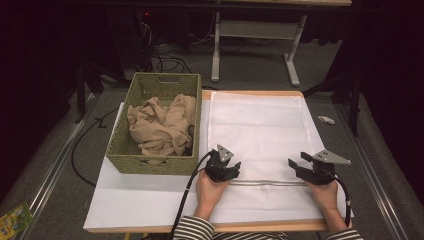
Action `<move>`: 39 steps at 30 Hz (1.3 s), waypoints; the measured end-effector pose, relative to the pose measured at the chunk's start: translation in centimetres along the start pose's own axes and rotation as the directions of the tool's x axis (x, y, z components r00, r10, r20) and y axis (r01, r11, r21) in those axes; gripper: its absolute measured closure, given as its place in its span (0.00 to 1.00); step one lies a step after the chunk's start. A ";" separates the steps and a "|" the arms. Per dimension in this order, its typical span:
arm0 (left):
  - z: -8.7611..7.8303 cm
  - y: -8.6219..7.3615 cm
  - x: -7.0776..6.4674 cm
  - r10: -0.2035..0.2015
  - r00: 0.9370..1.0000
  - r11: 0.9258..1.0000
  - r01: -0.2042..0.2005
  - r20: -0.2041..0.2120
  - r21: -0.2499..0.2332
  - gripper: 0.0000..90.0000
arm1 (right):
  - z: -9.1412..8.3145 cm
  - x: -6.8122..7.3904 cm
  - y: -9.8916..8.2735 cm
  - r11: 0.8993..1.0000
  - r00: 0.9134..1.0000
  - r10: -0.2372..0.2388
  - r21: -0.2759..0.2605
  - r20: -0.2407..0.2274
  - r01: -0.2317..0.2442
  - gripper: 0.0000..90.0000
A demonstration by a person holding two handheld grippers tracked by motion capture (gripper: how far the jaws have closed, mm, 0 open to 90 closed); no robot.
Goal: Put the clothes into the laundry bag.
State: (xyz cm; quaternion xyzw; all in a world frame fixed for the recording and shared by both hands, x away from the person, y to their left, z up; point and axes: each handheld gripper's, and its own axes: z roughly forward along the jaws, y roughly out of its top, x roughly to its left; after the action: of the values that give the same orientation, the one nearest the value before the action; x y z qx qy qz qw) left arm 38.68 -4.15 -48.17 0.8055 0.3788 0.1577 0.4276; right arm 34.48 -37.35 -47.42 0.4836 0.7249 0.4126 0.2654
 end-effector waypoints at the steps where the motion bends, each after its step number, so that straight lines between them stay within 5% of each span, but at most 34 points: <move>1: 0.0 0.0 0.0 0.000 1.000 1.000 0.000 0.000 0.000 0.45 | 0.0 0.0 0.0 1.000 1.000 0.004 0.002 0.000 -0.004 0.43; 12: 0.0 0.0 0.0 0.007 1.000 1.000 -0.007 0.011 0.002 0.44 | 0.0 0.0 0.0 1.000 1.000 0.000 -0.001 0.005 0.000 0.42; 17: -1.0 -0.4 0.2 -0.020 1.000 0.997 0.020 0.010 -0.081 0.47 | 0.0 0.0 0.0 1.000 1.000 0.004 0.003 0.006 -0.004 0.42; 27: -0.7 -0.3 0.4 -0.040 0.999 0.998 0.041 0.009 -0.056 0.44 | -0.1 -0.1 0.0 1.000 1.000 0.005 -0.008 0.000 -0.005 0.41; 39: -0.8 0.2 0.4 -0.012 0.999 0.999 0.010 -0.051 -0.041 0.40 | -0.1 0.0 0.0 1.000 1.000 0.000 -0.009 0.000 0.000 0.41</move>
State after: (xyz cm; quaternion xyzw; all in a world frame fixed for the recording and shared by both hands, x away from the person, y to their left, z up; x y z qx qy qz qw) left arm 38.57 -3.51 -47.56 0.7901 0.3910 0.1837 0.4349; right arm 34.40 -37.42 -47.42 0.4822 0.7231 0.4159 0.2675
